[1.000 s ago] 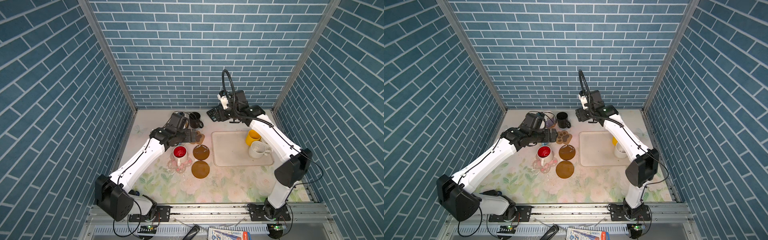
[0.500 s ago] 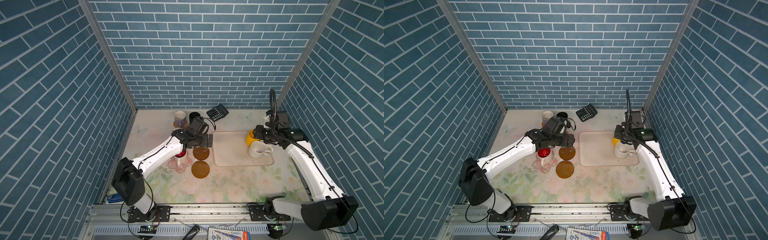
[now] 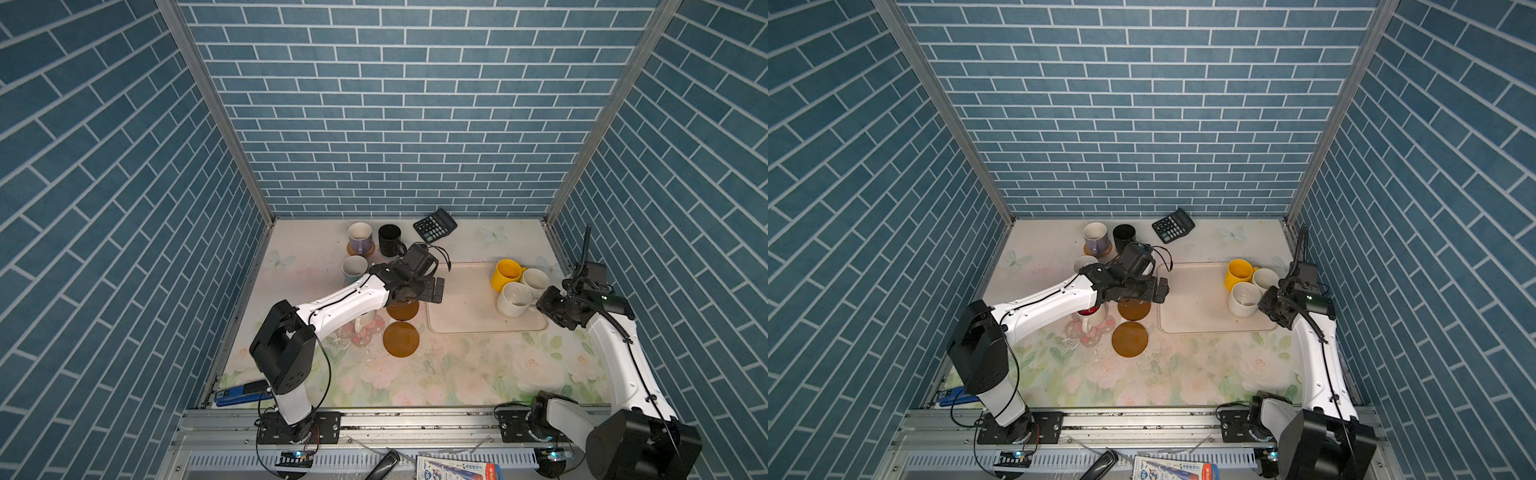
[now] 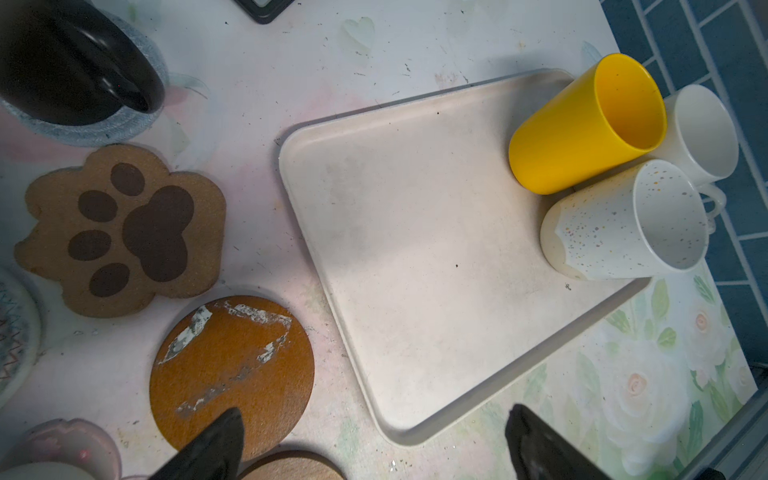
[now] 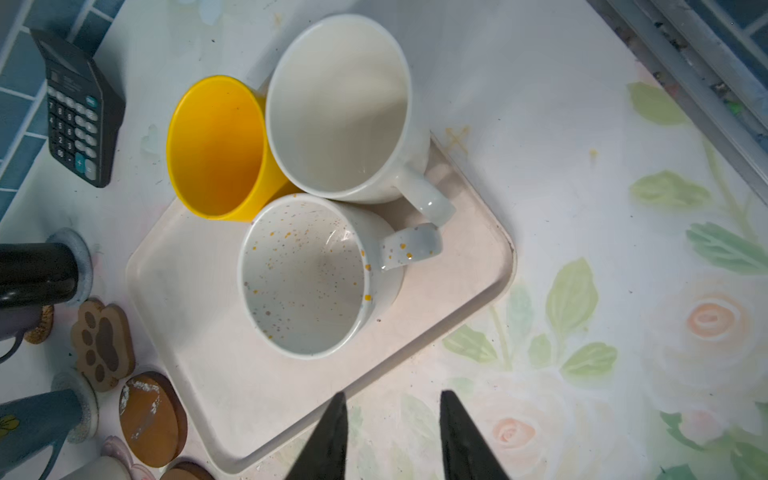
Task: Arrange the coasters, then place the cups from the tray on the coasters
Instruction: 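Swing the right gripper to the speckled mug while the left gripper shifts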
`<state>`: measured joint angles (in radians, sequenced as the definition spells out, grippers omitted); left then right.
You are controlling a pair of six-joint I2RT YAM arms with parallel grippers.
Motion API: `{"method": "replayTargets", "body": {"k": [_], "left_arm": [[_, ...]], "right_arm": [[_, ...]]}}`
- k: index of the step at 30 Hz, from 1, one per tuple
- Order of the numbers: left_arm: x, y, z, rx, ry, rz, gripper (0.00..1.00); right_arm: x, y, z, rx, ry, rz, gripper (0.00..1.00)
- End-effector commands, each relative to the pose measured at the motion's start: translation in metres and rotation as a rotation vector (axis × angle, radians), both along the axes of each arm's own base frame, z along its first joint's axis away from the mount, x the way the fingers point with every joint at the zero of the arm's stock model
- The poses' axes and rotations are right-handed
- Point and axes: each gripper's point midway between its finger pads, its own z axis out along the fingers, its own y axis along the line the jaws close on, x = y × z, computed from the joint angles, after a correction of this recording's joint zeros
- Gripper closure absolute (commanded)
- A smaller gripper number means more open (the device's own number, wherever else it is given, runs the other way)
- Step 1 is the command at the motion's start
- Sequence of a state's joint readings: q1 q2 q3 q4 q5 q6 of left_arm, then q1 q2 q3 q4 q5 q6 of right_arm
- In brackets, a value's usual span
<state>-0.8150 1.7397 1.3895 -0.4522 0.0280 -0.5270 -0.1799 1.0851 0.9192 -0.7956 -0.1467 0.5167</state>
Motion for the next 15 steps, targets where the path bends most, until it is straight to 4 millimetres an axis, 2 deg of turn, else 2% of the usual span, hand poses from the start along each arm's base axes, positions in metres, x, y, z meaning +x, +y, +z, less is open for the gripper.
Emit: {"method": "replayTargets", "body": {"k": [1,2,3,5,15], "left_arm": [[0.0,-0.009,0.001,-0.028,-0.004,-0.005,0.01],[0.0,-0.01,-0.001,-0.03,-0.002,-0.006,0.01],[-0.001,-0.011,-0.003,-0.03,0.002,-0.006,0.01],[-0.003,-0.013,-0.007,-0.029,0.008,-0.008,0.01],[-0.009,-0.015,-0.02,-0.026,0.019,-0.012,0.01]], "right_arm": [[0.005,-0.003,-0.012,0.029,0.004,-0.042,0.64],[0.007,-0.004,-0.014,0.033,0.003,-0.047,0.69],[0.01,-0.005,-0.016,0.033,0.0,-0.051,0.82],[0.014,-0.007,-0.018,0.029,0.0,-0.057,0.98],[0.038,-0.021,-0.029,0.006,0.019,-0.088,1.0]]}}
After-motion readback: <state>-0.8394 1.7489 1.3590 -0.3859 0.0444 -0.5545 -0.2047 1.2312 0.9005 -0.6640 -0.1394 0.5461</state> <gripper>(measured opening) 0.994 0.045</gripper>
